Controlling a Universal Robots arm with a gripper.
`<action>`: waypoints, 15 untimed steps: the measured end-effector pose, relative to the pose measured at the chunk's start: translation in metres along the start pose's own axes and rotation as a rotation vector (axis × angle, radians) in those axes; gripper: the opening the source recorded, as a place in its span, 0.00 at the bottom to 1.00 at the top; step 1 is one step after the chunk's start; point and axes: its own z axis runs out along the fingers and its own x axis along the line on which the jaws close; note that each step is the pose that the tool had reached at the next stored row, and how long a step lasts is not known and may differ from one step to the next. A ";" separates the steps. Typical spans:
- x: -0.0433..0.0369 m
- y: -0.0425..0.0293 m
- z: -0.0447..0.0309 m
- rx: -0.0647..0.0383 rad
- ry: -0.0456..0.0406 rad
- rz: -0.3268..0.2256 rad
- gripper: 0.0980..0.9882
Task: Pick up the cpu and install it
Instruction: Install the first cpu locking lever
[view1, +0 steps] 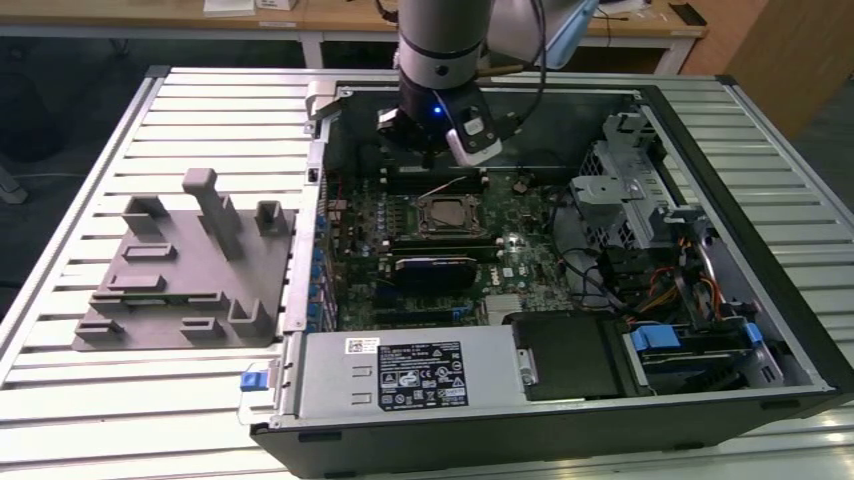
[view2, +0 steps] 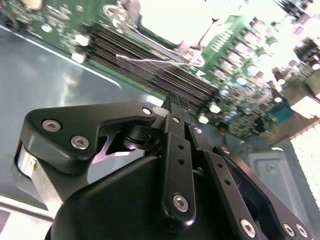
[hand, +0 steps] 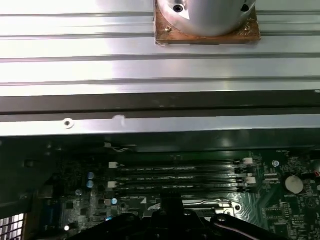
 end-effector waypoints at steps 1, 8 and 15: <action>-0.0027 0.0001 0.0001 0.000 0.0003 0.000 0.01; -0.0034 0.0001 0.0000 0.002 -0.0021 0.000 0.01; -0.0034 -0.0006 0.0023 0.018 -0.0575 0.016 0.01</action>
